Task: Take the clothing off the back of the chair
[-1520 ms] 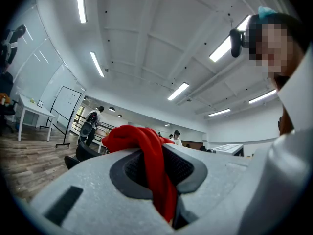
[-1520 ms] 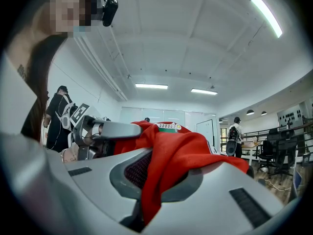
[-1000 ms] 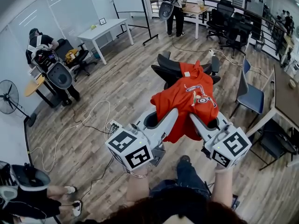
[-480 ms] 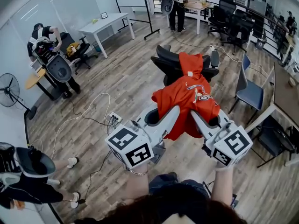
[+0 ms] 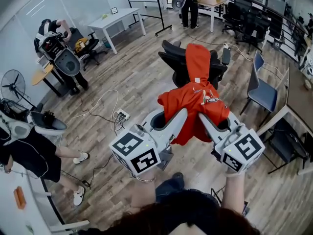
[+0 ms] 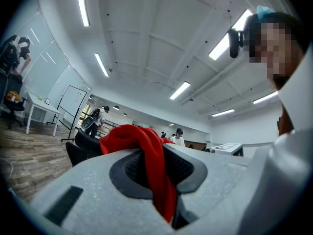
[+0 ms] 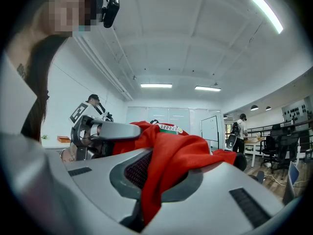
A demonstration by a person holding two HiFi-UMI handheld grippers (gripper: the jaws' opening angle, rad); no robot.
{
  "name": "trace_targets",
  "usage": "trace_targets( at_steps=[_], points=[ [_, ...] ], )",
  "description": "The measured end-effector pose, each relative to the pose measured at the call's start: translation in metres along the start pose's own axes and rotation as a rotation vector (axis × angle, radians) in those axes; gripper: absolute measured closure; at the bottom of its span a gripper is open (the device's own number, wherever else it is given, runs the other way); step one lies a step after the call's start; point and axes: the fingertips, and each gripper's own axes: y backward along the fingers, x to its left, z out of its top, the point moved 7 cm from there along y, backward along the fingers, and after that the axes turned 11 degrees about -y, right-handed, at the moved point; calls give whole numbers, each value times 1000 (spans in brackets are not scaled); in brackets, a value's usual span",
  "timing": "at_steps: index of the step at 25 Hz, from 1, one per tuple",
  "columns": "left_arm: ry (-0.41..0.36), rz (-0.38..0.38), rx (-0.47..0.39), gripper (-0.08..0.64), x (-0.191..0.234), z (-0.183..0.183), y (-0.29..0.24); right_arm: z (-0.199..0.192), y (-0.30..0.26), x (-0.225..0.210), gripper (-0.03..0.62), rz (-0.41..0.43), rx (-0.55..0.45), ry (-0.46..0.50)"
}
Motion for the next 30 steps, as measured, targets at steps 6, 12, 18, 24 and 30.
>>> trace_targets(
  at_steps=[6, 12, 18, 24, 30],
  points=[
    [12, 20, 6, 492, -27, -5, 2, -5, 25, 6, 566, 14, 1, -12],
    [16, 30, 21, 492, -51, -8, 2, -8, 49, 10, 566, 15, -4, -19],
    [14, 34, 39, 492, -64, -19, -3, -17, 63, 7, 566, 7, 0, -25],
    [27, 20, 43, 492, -76, -30, -2, -23, 76, 12, 566, -7, 31, -41],
    [20, 7, 49, 492, -98, -32, 14, -27, 96, 32, 566, -7, 27, -43]
  ],
)
